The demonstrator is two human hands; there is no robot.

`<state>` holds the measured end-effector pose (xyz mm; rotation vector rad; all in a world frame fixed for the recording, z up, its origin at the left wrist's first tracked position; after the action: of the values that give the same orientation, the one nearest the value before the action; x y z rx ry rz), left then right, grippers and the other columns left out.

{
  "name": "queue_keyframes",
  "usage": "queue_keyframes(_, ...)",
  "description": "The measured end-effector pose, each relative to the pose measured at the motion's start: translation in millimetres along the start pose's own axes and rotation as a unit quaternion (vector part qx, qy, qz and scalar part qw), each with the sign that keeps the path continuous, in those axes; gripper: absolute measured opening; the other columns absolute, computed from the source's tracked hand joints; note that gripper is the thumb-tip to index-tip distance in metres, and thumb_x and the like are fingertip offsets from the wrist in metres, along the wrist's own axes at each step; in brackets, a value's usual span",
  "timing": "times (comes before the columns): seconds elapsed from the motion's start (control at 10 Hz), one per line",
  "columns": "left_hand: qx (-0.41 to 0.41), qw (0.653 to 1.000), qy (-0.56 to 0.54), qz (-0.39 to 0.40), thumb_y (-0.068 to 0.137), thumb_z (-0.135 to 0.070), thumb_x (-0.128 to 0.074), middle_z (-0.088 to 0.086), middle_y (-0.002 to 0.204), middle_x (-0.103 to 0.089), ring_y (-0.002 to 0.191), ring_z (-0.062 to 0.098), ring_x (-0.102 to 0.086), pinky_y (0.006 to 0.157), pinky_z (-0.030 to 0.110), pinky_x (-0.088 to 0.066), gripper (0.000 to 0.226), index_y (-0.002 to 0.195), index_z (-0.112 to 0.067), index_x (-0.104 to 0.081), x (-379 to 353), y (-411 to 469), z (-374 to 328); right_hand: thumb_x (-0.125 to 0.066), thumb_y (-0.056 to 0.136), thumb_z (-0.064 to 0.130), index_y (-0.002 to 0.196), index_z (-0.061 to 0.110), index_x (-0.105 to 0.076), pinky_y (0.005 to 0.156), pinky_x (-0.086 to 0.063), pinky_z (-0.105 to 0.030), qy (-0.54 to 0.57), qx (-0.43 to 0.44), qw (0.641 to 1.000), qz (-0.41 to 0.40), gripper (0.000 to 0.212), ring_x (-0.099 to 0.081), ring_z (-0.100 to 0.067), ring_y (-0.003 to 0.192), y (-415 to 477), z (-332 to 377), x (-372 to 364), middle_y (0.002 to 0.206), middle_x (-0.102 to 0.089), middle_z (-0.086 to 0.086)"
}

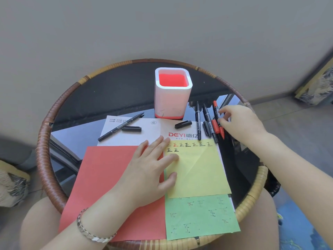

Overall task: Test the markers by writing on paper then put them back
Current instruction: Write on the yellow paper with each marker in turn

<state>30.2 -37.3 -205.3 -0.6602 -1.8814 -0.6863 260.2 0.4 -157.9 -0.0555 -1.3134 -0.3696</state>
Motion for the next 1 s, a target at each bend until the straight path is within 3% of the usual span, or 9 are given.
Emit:
queue_keyframes(0.2, 0.000, 1.000, -0.004, 0.001, 0.078, -0.043, -0.043, 0.009, 0.137, -0.049, 0.131, 0.024, -0.039, 0.106, 0.037, -0.015, 0.035, 0.105, -0.029, -0.060, 0, 0, 0, -0.051, 0.089, 0.024, 0.123, 0.018, -0.050, 0.066, -0.049, -0.034, -0.073, -0.055, 0.994, 0.055, 0.034, -0.057, -0.028, 0.096, 13, 3, -18, 0.103, -0.064, -0.009)
queue_keyframes(0.3, 0.000, 1.000, -0.005, 0.001, 0.078, -0.043, -0.042, 0.009, 0.138, -0.049, 0.132, 0.024, -0.039, 0.106, 0.037, -0.014, 0.035, 0.104, -0.028, -0.060, 0, 0, 0, -0.055, 0.086, 0.025, 0.124, 0.017, -0.050, 0.068, -0.050, -0.034, -0.026, -0.094, 0.994, 0.046, 0.039, -0.060, -0.026, 0.088, 10, -1, -15, 0.103, -0.065, -0.010)
queue_keyframes(0.4, 0.000, 1.000, -0.007, 0.002, 0.078, -0.043, -0.042, 0.008, 0.138, -0.048, 0.133, 0.023, -0.037, 0.107, 0.037, -0.014, 0.035, 0.105, -0.029, -0.060, 0, 0, 0, -0.056, 0.088, 0.020, 0.124, 0.009, -0.054, 0.075, -0.041, -0.026, 0.161, -0.126, 0.979, 0.024, 0.037, -0.054, -0.017, 0.078, -10, 5, -2, 0.105, -0.065, -0.011)
queue_keyframes(0.5, -0.001, 1.000, -0.008, 0.001, 0.078, -0.043, -0.042, 0.009, 0.137, -0.049, 0.132, 0.024, -0.039, 0.107, 0.037, -0.014, 0.035, 0.104, -0.028, -0.060, -1, 0, 0, -0.057, 0.087, 0.019, 0.097, 0.004, -0.068, 0.068, -0.051, -0.020, 0.273, -0.083, 0.958, 0.003, 0.020, -0.062, -0.018, 0.070, -32, 22, 9, 0.089, -0.070, -0.014)
queue_keyframes(0.6, 0.000, 1.000, -0.005, 0.003, 0.078, -0.043, -0.042, 0.009, 0.137, -0.049, 0.131, 0.024, -0.040, 0.107, 0.037, -0.013, 0.036, 0.105, -0.028, -0.060, -1, 0, 1, -0.062, 0.084, 0.021, 0.077, 0.016, -0.056, 0.055, -0.046, -0.015, 0.363, -0.036, 0.931, -0.002, 0.011, -0.053, -0.007, 0.057, -59, 43, 11, 0.068, -0.059, -0.003)
queue_keyframes(0.7, 0.003, 1.000, -0.006, 0.006, 0.078, -0.044, -0.042, 0.010, 0.137, -0.049, 0.131, 0.024, -0.039, 0.107, 0.036, -0.013, 0.037, 0.105, -0.028, -0.061, -2, 0, 1, -0.058, 0.086, 0.019, 0.071, 0.012, -0.044, 0.052, -0.047, -0.017, 0.431, -0.016, 0.902, -0.002, 0.022, -0.054, -0.006, 0.049, -75, 59, 8, 0.059, -0.055, -0.006)
queue_keyframes(0.8, 0.003, 1.000, -0.010, 0.005, 0.077, -0.044, -0.043, 0.010, 0.136, -0.050, 0.131, 0.025, -0.040, 0.106, 0.038, -0.016, 0.037, 0.105, -0.027, -0.061, -2, 0, 1, -0.053, 0.087, 0.026, 0.084, 0.020, -0.056, 0.066, -0.054, -0.022, 0.461, -0.010, 0.887, 0.015, 0.007, -0.068, -0.010, 0.070, -83, 70, -5, 0.074, -0.068, -0.004)
queue_keyframes(0.9, 0.005, 1.000, -0.010, 0.005, 0.077, -0.045, -0.042, 0.010, 0.137, -0.049, 0.131, 0.024, -0.039, 0.108, 0.037, -0.018, 0.037, 0.105, -0.028, -0.061, -1, 0, 1, -0.057, 0.088, 0.014, 0.089, 0.012, -0.063, 0.063, -0.057, -0.023, 0.523, -0.075, 0.848, 0.043, 0.007, -0.070, -0.012, 0.071, -82, 71, -23, 0.080, -0.070, -0.004)
queue_keyframes(1.0, 0.007, 1.000, -0.007, 0.011, 0.077, -0.045, -0.042, 0.010, 0.137, -0.049, 0.132, 0.024, -0.039, 0.108, 0.038, -0.017, 0.038, 0.106, -0.029, -0.061, -1, 0, 1, -0.064, 0.083, 0.020, 0.080, 0.007, -0.063, 0.052, -0.052, -0.019, 0.526, -0.113, 0.843, 0.018, 0.013, -0.066, -0.010, 0.059, -78, 70, -27, 0.067, -0.068, -0.004)
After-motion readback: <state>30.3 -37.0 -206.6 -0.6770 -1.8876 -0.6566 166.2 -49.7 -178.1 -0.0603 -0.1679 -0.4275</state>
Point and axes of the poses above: each hand's wrist, its own y-axis towards the middle knuckle, its own x-axis out of the back of the hand, z = x × y, the point moved 9 cm from there along y, towards the middle knuckle
